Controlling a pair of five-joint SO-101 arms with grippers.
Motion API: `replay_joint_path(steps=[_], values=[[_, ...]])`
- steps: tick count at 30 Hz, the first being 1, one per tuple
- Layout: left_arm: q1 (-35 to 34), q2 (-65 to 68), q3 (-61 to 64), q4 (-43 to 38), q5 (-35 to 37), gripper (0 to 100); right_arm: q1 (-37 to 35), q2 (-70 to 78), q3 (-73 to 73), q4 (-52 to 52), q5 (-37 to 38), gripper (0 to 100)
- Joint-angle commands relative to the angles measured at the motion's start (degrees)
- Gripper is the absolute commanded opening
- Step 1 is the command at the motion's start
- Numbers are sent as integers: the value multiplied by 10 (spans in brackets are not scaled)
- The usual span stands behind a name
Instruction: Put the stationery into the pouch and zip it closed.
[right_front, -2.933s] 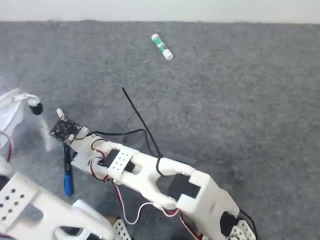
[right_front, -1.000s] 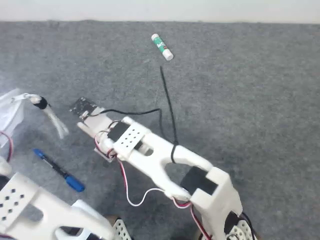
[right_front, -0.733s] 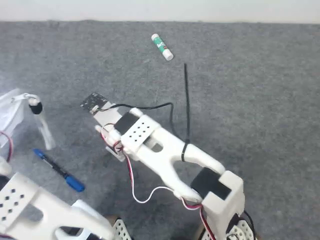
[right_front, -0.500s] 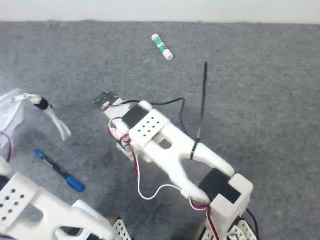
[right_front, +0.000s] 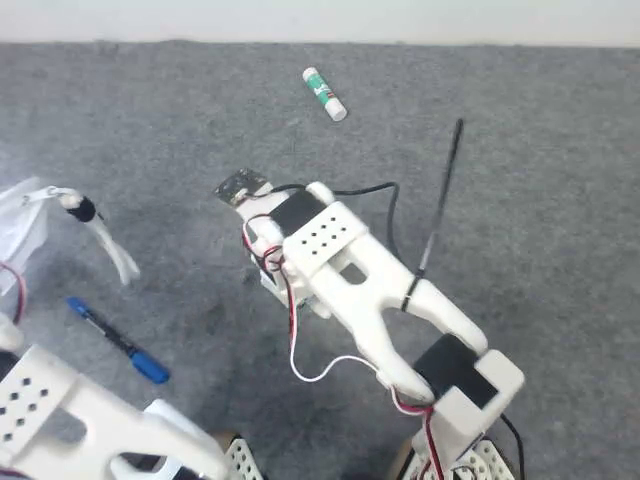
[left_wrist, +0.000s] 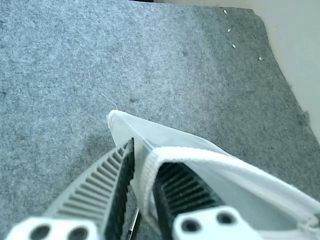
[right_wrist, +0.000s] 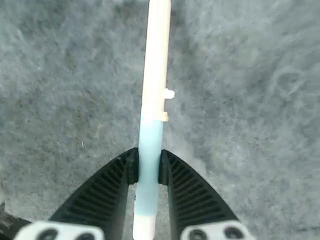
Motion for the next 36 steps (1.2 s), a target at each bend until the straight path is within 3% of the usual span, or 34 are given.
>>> replay_joint_path(steps=[1,5,20,36], values=[[-4,-4,-36,-25,9,11,9,-52,-12,20,12,97],[-4,-4,-36,-23,9,11,7,-53,-12,38,12,191],[-4,-4,-36,-23,7,11,4,-51,-11,-36,11,159],[-5,-4,-36,-24,6,11,-23,-51,86,-237,2,162]])
